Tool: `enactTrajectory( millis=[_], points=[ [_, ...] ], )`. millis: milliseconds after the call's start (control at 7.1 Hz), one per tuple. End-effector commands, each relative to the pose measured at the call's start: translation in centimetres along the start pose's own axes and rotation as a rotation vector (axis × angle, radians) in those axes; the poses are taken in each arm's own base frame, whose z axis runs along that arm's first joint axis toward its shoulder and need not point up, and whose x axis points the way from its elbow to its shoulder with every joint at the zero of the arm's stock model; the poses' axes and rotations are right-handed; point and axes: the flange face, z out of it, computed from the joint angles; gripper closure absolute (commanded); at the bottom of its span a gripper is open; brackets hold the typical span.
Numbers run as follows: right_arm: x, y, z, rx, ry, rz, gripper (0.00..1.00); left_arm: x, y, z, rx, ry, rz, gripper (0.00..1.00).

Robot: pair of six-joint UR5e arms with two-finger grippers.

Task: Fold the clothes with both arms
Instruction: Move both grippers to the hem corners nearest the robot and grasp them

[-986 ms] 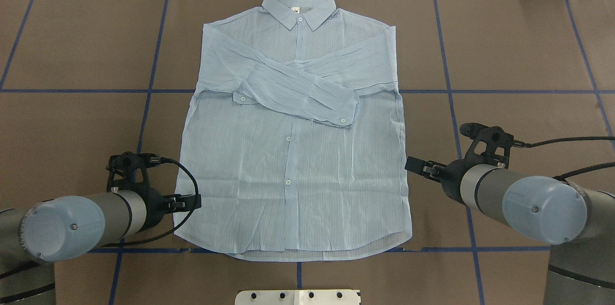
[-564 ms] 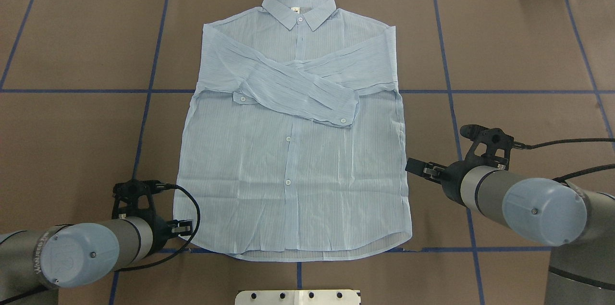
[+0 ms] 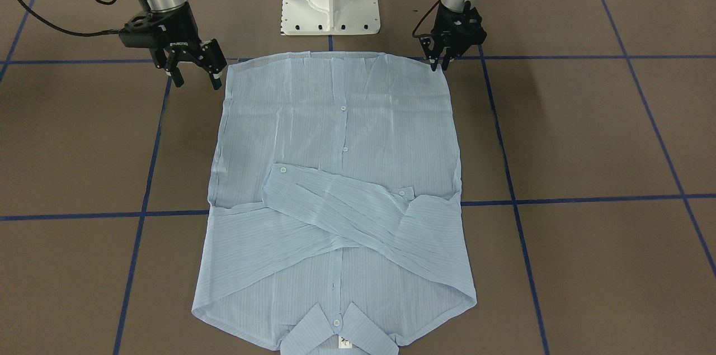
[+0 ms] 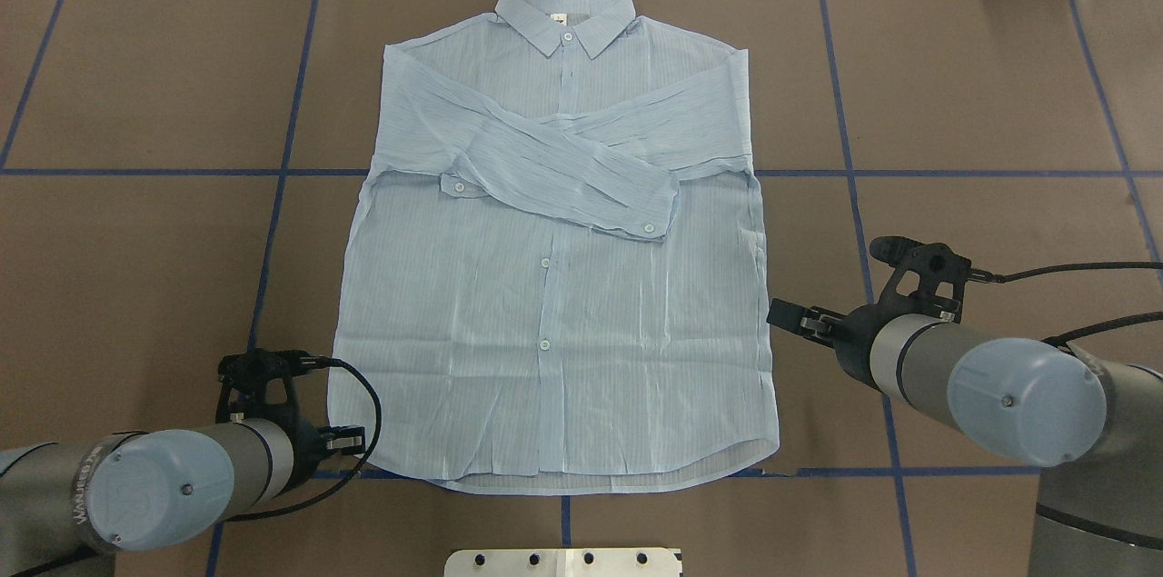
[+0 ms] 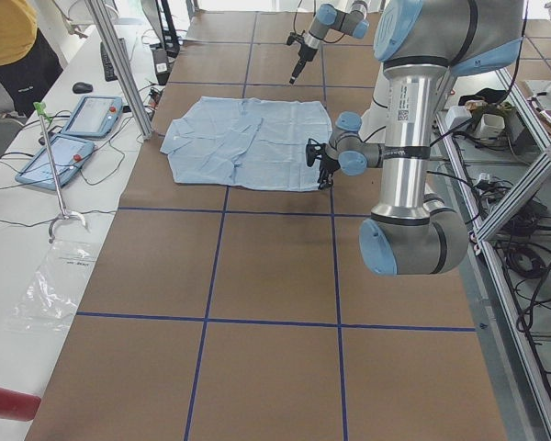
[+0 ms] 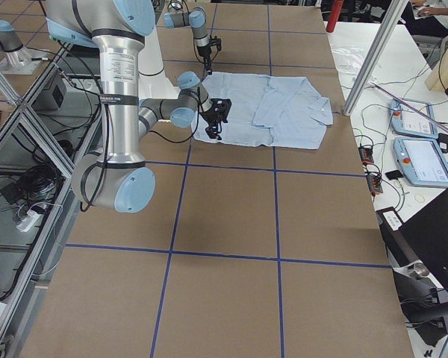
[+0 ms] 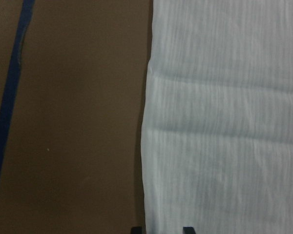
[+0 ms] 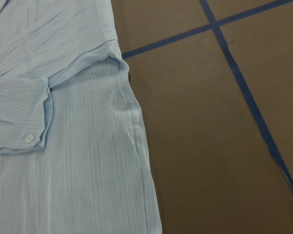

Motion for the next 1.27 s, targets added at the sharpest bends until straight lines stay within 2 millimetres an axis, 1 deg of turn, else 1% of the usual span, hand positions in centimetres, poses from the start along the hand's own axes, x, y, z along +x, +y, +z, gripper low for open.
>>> enactTrajectory(
  millis=[0,282,423,564,705,845,986,1127],
  points=[
    [0.1,0.2,0.2,-0.003,0.005,-0.002,0.00,0.2,0.0,-0.1,0.001,0.004,0.000,1.00],
    [1.1,1.4,0.5,-0.005,0.021,-0.021,0.00,0.5,0.0,-0.4,0.000,0.013,0.001,1.00],
    [2.1,2.3,0.8,0.003,0.041,-0.039,0.00,0.7,0.0,-0.5,-0.002,0.019,0.000,1.00],
    [3.1,3.8,1.1,0.019,0.059,-0.051,0.00,1.5,-0.1,-0.7,0.002,0.035,-0.003,1.00],
    [3.3,5.8,1.3,0.029,0.057,-0.032,0.08,1.7,-0.2,-0.9,0.008,0.042,-0.003,1.00],
    [3.0,7.7,1.2,0.025,0.046,-0.047,0.12,2.0,-0.2,-1.1,0.010,0.050,-0.004,1.00],
    [2.5,9.7,1.1,0.020,0.031,-0.063,0.19,2.0,-0.3,-1.1,0.012,0.051,-0.006,1.00],
    [2.1,11.3,1.8,0.026,0.023,-0.053,0.21,2.0,-0.4,-1.1,0.026,0.051,-0.005,1.00]
  ],
)
